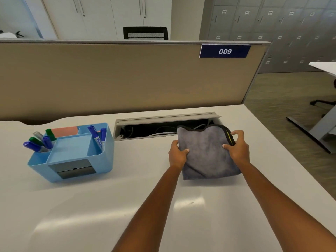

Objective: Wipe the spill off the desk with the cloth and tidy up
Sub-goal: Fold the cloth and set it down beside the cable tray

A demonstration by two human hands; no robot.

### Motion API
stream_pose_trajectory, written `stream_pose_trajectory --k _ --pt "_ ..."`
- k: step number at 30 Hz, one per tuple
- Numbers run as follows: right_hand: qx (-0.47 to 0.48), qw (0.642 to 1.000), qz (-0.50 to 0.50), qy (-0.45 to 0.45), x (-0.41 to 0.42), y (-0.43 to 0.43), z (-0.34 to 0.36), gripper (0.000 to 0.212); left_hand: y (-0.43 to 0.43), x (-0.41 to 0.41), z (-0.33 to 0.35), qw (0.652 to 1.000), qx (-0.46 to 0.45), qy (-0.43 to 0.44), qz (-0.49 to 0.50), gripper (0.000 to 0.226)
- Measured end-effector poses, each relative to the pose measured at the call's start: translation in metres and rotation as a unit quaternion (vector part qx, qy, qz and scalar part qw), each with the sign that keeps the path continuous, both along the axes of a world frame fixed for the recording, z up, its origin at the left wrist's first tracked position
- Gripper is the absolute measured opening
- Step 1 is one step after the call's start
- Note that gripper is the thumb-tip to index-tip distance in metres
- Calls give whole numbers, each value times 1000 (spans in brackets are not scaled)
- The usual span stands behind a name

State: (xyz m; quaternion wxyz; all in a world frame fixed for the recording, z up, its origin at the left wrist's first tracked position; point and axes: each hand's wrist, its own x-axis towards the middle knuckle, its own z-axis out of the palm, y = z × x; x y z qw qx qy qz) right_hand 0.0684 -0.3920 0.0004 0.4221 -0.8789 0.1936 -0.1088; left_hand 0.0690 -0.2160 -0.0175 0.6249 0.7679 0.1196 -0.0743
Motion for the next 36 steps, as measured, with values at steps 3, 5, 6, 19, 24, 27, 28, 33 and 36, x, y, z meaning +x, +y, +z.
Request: stream_pose_trajectory --k 3,5,6,19,24,27,28,33,36 --pt "-14 1000 -7 -15 11 -8 -9 34 -10 10 -3 999 -8 3 34 31" --pt "-21 999 -7 -31 19 -14 -16 24 -16 17 -8 998 -6 0 55 23" --pt "-22 999 -7 -36 22 -16 -18 20 -18 20 -11 998 -3 -3 61 21" --pt "-96 994 27 40 45 -34 -49 31 -28 30 -38 994 109 -8 -9 18" --pt "-318 936 65 136 39 -27 -54 39 -31 27 -49 904 387 -79 -162 61" --pt "-378 916 56 121 33 -15 -59 48 -33 17 -51 887 410 -89 -192 103" --pt "-372 920 62 107 31 -9 -60 52 -34 17 -55 873 441 -93 -189 103" --pt "-338 926 122 114 21 19 -77 66 -33 15 -67 861 464 -92 -186 101" --pt "-340 928 122 92 17 22 -85 102 -31 15 -63 854 455 -103 -228 126"
